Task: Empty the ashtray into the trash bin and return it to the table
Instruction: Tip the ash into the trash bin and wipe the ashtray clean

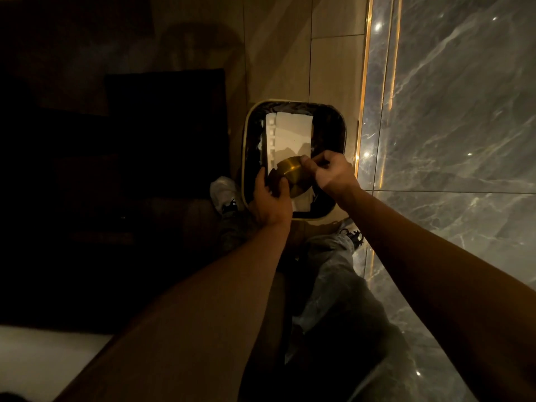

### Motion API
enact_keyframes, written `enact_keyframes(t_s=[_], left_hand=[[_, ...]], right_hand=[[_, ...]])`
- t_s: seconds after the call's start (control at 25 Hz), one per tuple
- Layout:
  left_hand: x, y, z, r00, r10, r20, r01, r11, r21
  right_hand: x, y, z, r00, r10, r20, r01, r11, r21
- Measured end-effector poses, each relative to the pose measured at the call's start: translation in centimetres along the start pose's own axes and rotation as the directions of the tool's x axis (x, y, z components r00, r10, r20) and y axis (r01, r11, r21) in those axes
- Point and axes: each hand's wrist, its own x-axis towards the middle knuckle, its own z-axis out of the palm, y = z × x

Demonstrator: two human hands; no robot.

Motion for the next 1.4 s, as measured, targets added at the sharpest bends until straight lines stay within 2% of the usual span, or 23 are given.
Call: enact_keyframes(t_s=[0.12, 0.2, 0.28, 0.44, 0.6, 0.72, 0.88, 1.12, 1.28, 1.4], left_hand=[[0.3, -1.4, -0.1, 0.99, 0.122, 0.071, -0.126, 0.991, 0.053], [0.5, -1.6, -0.4, 0.979, 0.175, 0.11, -0.192, 0.964, 0.181], [0.4, -0.9, -0.7, 0.964, 0.214, 0.156, -0.253, 0.917, 0.308], [0.5, -0.3, -1.0, 0.937, 0.235, 0.258, -0.333, 0.824, 0.458], [1.0, -0.2, -1.0, 0.92, 0.271, 0.284, -0.391, 0.698, 0.6], [1.2, 0.2, -0.8, 0.909, 0.287, 0.302, -0.416, 0.603, 0.681], [1.8, 0.8, -0.7, 0.894, 0.318, 0.316, -0.441, 0.501, 0.744], [2.6, 0.6, -0.9, 0.842, 0.317, 0.437, -0.533, 0.36, 0.765], [2.7, 0.5, -1.0, 0.843, 0.296, 0.449, -0.531, 0.322, 0.784], [3.0, 0.7, -0.8, 0.84, 0.302, 0.451, -0.539, 0.36, 0.762]], right_hand=[[0.0, 0.0, -0.4, 1.0, -0.005, 0.013, 0.005, 1.0, 0.013], [0.0, 0.1, -0.7, 1.0, -0.021, 0.017, 0.021, 1.0, 0.002], [0.0, 0.2, -1.0, 1.0, -0.027, 0.015, 0.027, 1.0, -0.004], [0.0, 0.4, -1.6, 0.999, -0.015, 0.05, 0.015, 1.0, -0.011], [-0.5, -0.1, -1.7, 0.997, 0.013, 0.081, -0.017, 0.999, 0.046], [-0.5, -0.1, -1.5, 0.994, 0.022, 0.103, -0.025, 0.999, 0.027], [-0.7, 0.6, -1.1, 0.991, 0.046, 0.126, -0.05, 0.998, 0.027], [-1.3, 1.3, -1.2, 0.983, 0.097, 0.154, -0.113, 0.989, 0.099], [-1.3, 1.4, -1.5, 0.982, 0.08, 0.171, -0.098, 0.991, 0.095], [-1.5, 1.6, -1.4, 0.983, 0.056, 0.174, -0.069, 0.995, 0.073]])
